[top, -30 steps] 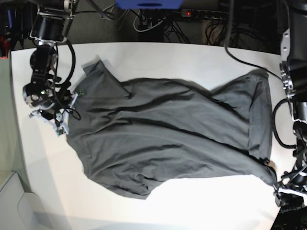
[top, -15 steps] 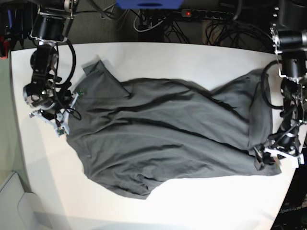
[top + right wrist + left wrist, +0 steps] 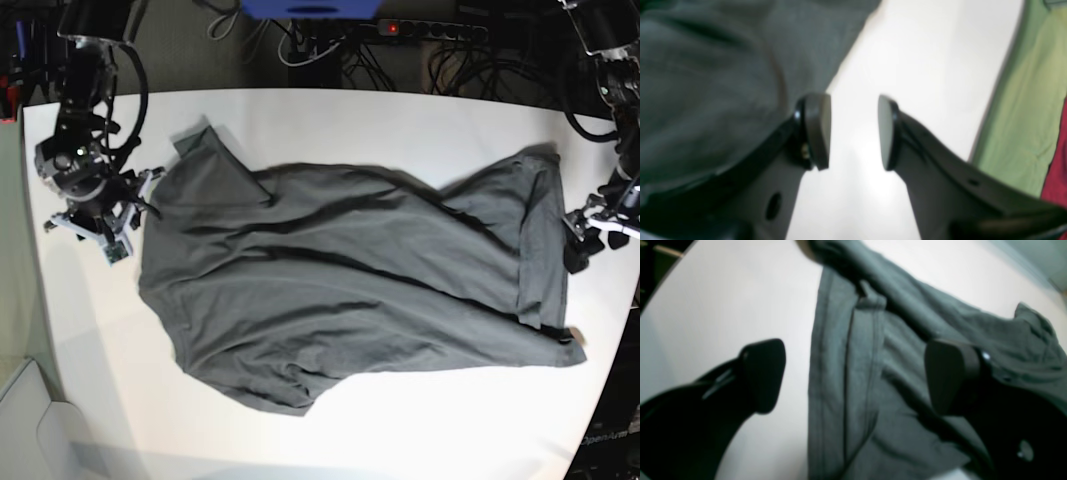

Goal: Layout the t-shirt on the table in an organized manner, then fold the t-shirt properly
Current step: 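Drag the shirt corner with the left gripper, then release it, then grasp the shirt hem corners with both grippers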

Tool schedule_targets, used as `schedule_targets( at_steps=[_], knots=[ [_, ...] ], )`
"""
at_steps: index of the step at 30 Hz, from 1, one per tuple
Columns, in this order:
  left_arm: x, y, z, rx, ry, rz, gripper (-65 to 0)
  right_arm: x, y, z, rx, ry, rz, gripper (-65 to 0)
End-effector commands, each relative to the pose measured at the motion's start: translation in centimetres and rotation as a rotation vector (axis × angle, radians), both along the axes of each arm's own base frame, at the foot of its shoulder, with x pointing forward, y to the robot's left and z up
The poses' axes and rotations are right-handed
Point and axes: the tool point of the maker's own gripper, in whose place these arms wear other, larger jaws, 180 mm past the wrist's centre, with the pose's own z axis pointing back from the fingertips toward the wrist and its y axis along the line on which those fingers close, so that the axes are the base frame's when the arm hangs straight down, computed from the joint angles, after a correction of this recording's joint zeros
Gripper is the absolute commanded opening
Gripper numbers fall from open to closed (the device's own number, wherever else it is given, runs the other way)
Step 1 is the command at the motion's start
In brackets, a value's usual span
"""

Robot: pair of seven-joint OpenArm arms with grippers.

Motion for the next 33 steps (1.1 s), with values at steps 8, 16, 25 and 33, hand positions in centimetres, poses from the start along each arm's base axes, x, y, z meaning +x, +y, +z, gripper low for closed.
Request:
schedule_targets(
  at_steps=[8,16,25,33],
  knots=[
    [-2.5,-4.4,-1.9,0.004,0.064,-0.055,0.0,-1.0,2.5,3.0,0.028,-0.102,0.022,-33.9],
    [-4.9,-8.5,-3.7,0.116,0.135,-0.044,0.0,-2.3,3.7,1.9,0.065,-0.072,0.017,-25.1],
    [-7.5,-6.4,-3.9,0.177,0.182,0.012,0.0,-2.3,3.6,2.0,0.065,-0.074,0.013,-25.1],
    [-8.6,-4.1,-6.1,0.139,0.237,0.082,0.0,-2.2,3.6,2.0,0.068,-0.075,0.013,-25.1]
  ],
)
